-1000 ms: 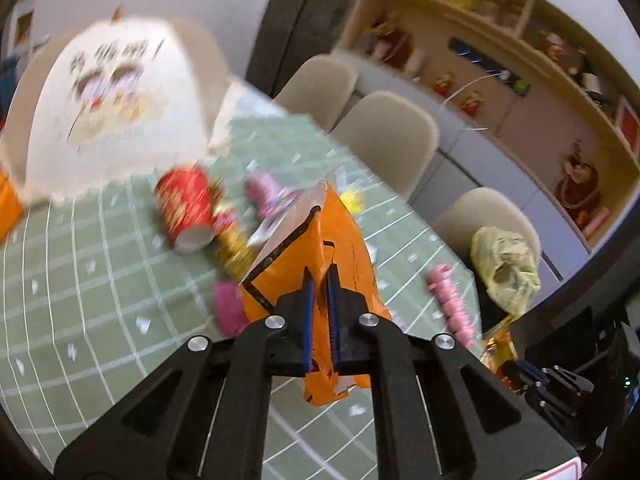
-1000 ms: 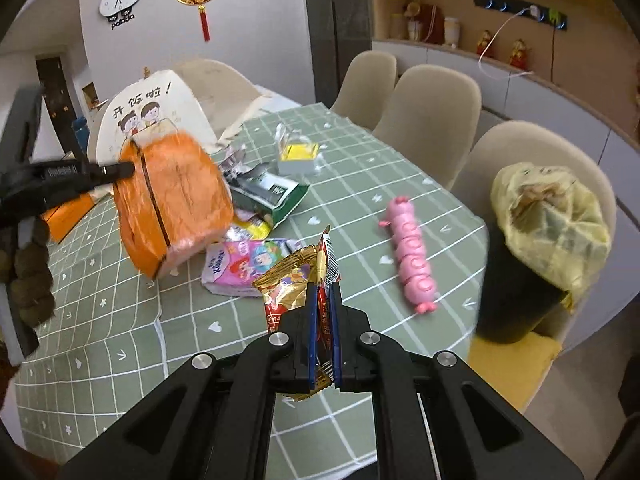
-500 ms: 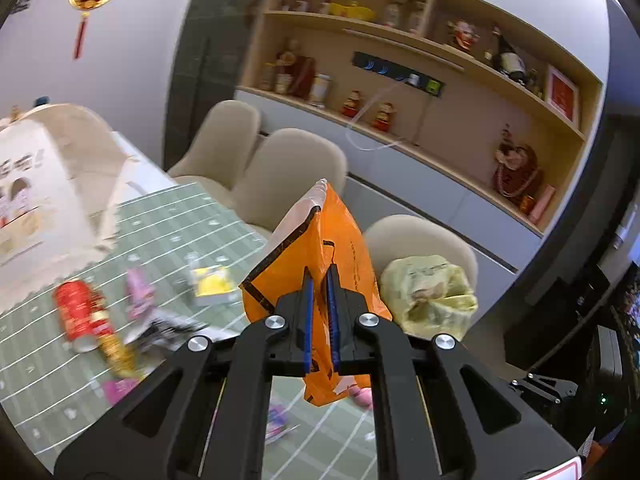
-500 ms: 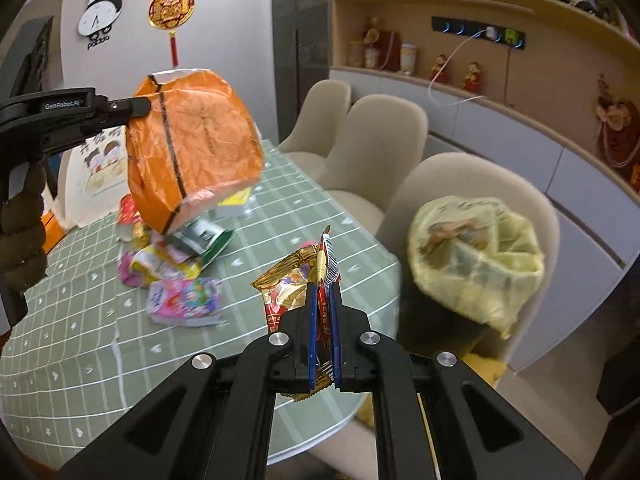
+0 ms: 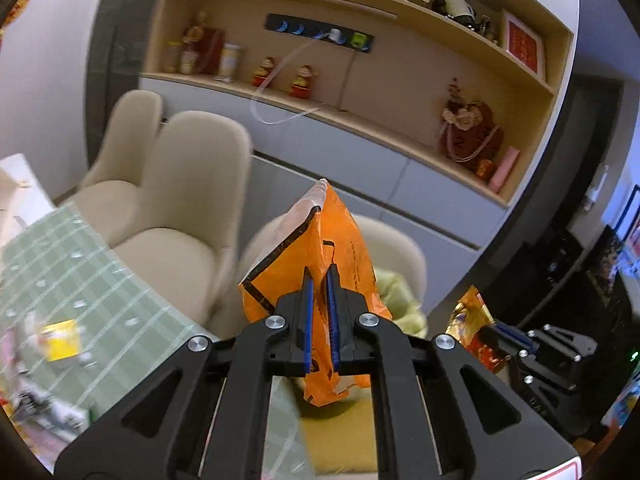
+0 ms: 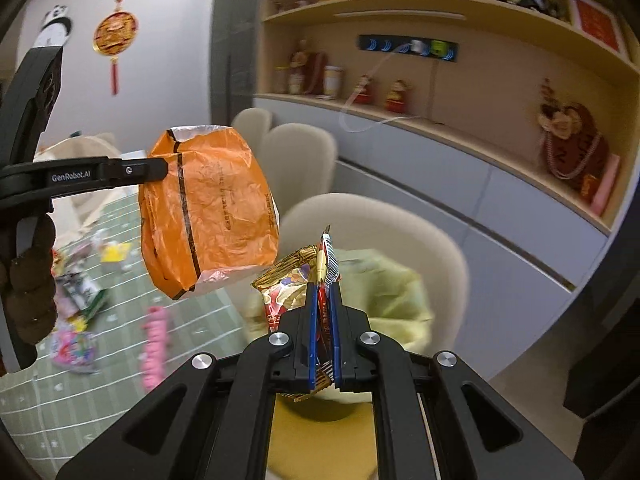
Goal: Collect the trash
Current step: 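Carry the orange bag and gold wrapper over the trash bin with both grippers, then open both grippers to drop the bag and wrapper into the bin, then grasp the red paper cup with the left gripper while the right gripper grasps a pink wrapper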
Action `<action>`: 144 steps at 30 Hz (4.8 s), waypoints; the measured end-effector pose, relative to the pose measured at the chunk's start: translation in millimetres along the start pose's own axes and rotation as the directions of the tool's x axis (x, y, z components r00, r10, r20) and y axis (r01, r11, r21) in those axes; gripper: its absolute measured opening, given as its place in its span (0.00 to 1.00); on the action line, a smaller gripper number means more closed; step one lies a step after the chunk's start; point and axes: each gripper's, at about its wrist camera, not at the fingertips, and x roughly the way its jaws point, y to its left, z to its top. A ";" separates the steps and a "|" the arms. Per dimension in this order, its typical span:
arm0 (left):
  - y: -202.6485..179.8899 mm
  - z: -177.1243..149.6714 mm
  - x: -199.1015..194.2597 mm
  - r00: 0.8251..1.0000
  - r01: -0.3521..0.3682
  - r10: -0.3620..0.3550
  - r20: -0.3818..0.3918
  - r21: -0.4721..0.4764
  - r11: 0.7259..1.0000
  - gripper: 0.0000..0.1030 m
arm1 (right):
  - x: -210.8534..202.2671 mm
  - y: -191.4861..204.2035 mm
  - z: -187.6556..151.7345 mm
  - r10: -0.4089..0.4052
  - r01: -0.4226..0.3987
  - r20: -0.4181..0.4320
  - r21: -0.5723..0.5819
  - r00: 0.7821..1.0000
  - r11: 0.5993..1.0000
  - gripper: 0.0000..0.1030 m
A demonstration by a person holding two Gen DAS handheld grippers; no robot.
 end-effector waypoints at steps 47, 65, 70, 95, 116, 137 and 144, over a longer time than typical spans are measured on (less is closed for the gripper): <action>42.2 -69.2 53.3 0.941 -0.270 0.222 -0.256 -0.169 0.948 0.37 | 240.8 -16.5 -13.4 0.298 -0.315 -0.406 0.026 0.864 0.949 0.07; 82.1 -126.7 -31.9 0.941 -0.304 0.235 -0.242 -0.302 0.904 0.45 | 180.1 -26.2 -15.1 0.228 -0.219 -0.299 0.063 0.927 0.974 0.39; 108.0 -151.7 -85.2 0.917 -0.387 0.323 -0.234 -0.326 0.863 0.45 | 130.9 -7.7 -11.3 0.246 -0.230 -0.207 0.101 0.947 0.968 0.41; 339.8 -190.9 -249.1 0.861 -0.495 0.482 -0.163 -0.486 0.721 0.55 | 13.6 243.3 -62.1 0.368 -0.374 -0.152 -0.014 0.917 0.927 0.49; 375.7 -183.1 -190.2 0.843 -0.538 0.442 -0.308 -0.500 0.678 0.51 | 73.2 291.7 -65.3 0.424 -0.454 -0.255 -0.071 0.869 0.888 0.49; 339.0 -220.6 -218.0 0.869 -0.495 0.387 -0.308 -0.546 0.676 0.53 | 218.6 534.2 29.8 0.381 -0.578 -0.485 -0.364 0.787 0.731 0.34; 340.3 -221.9 -216.1 0.872 -0.489 0.385 -0.302 -0.557 0.671 0.54 | 210.2 520.6 30.3 0.435 -0.603 -0.459 -0.329 0.775 0.727 0.23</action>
